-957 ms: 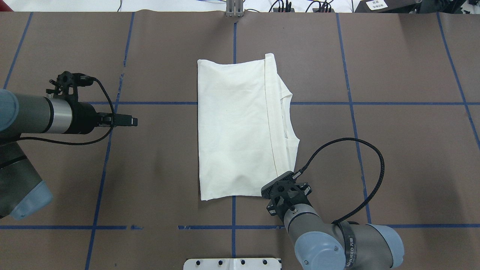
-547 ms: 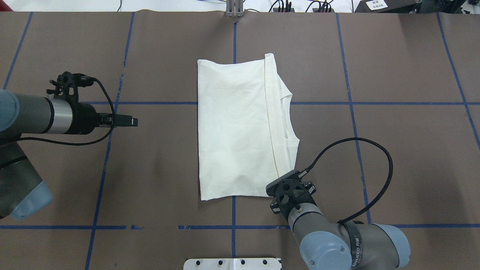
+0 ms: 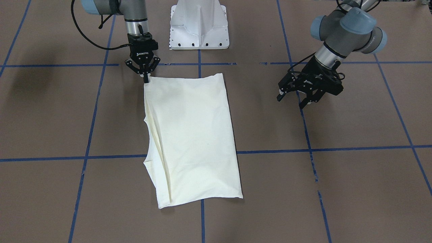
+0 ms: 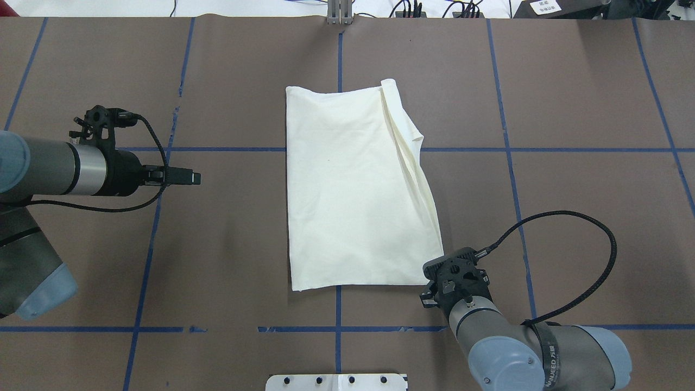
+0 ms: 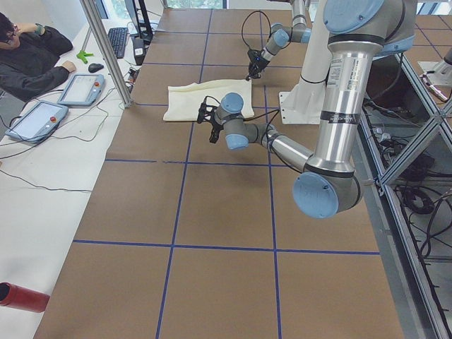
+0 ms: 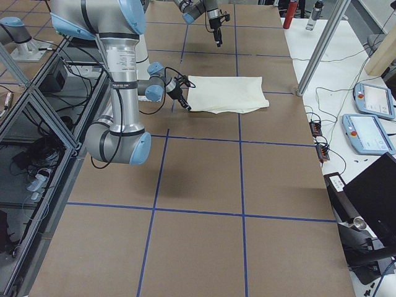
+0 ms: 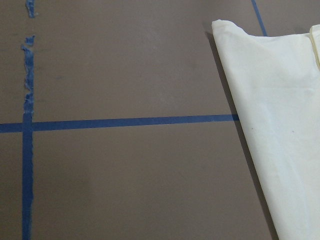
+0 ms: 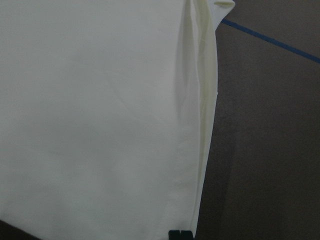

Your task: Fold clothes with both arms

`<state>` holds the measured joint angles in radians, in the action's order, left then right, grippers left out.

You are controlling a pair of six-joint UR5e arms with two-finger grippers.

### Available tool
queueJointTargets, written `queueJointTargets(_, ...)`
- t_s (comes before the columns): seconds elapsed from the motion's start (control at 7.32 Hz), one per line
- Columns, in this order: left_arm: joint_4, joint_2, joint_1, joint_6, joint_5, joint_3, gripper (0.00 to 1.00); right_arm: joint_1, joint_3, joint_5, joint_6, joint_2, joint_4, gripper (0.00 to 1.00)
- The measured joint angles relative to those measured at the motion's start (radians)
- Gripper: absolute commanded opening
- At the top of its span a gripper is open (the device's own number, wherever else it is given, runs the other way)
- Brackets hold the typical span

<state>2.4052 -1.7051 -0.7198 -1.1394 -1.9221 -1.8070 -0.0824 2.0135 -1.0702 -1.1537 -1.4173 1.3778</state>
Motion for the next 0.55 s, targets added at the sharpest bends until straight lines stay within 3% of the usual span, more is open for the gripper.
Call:
queueJointTargets(0.27,0.0,-0.001,0.0,0.0,0.0,-0.001,1.0,0.001,0.013,-0.005,-0.045,-0.003,-0.001,1.0)
queueJointTargets(0.55,0.0,-0.002,0.007,-0.018,-0.001,-0.01,1.0,-0.029,0.078,-0.093,-0.064,0.005,-0.028,1.0)
